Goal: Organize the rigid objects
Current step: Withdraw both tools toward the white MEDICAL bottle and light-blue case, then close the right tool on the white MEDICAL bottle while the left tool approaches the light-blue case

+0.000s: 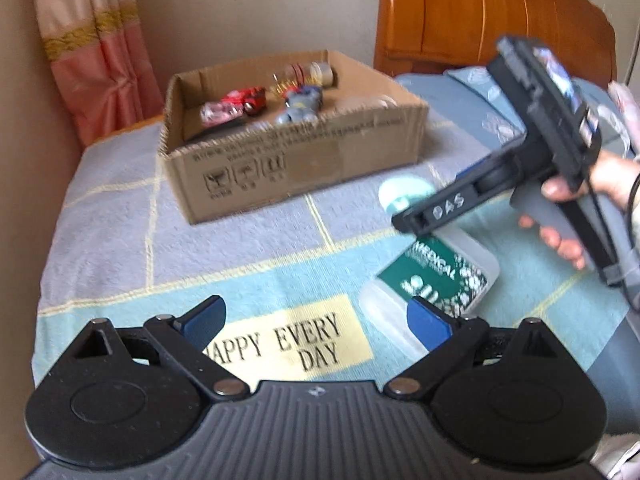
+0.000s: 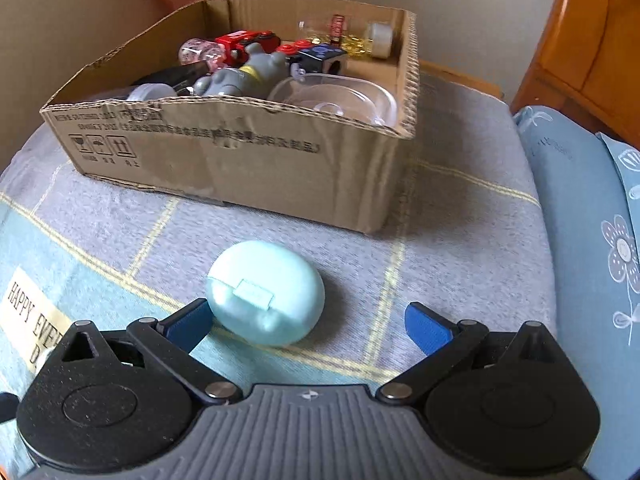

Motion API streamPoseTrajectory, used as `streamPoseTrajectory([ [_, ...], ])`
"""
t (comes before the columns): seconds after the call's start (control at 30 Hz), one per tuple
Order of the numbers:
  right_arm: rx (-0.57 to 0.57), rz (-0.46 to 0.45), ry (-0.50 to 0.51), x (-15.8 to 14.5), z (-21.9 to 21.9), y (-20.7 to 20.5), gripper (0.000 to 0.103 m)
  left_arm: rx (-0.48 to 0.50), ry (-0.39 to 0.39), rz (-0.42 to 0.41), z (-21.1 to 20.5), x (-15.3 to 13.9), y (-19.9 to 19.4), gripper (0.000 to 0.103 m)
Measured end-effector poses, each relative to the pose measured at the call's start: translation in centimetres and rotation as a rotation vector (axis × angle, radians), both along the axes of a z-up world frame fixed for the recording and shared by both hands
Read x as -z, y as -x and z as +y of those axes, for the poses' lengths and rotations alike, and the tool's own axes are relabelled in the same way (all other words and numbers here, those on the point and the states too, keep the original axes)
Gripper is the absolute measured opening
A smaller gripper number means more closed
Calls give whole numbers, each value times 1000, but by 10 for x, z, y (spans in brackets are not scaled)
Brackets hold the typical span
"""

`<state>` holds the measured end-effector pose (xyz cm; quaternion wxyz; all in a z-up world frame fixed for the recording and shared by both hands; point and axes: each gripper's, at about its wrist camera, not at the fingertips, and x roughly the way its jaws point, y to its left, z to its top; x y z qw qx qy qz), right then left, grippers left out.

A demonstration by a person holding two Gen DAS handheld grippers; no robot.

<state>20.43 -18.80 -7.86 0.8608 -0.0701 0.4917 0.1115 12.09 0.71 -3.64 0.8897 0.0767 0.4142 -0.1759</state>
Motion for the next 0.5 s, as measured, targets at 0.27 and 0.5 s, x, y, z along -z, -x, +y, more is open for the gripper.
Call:
streamPoseTrajectory([
  [0.27,60,-4,-82,-15,-15,26,103,-23,-4,2,5,2,2,97],
  [0.5,-58,2,-156,-51,-8,64,103,-84,-22,-23,26,-1,4,97],
])
